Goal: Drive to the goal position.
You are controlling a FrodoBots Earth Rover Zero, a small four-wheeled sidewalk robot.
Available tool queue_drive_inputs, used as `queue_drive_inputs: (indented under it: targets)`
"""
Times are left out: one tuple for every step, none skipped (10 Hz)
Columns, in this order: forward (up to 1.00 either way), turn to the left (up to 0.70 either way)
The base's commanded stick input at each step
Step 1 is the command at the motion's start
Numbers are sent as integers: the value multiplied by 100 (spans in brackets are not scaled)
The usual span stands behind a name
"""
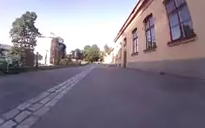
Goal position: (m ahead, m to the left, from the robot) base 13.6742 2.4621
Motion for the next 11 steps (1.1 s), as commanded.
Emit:
queue_drive_inputs:
  targets:
    - [50,0]
    - [50,0]
    - [50,0]
    - [50,0]
    - [50,0]
    - [50,0]
    - [50,0]
    - [50,0]
    - [50,0]
    - [50,0]
    - [50,0]
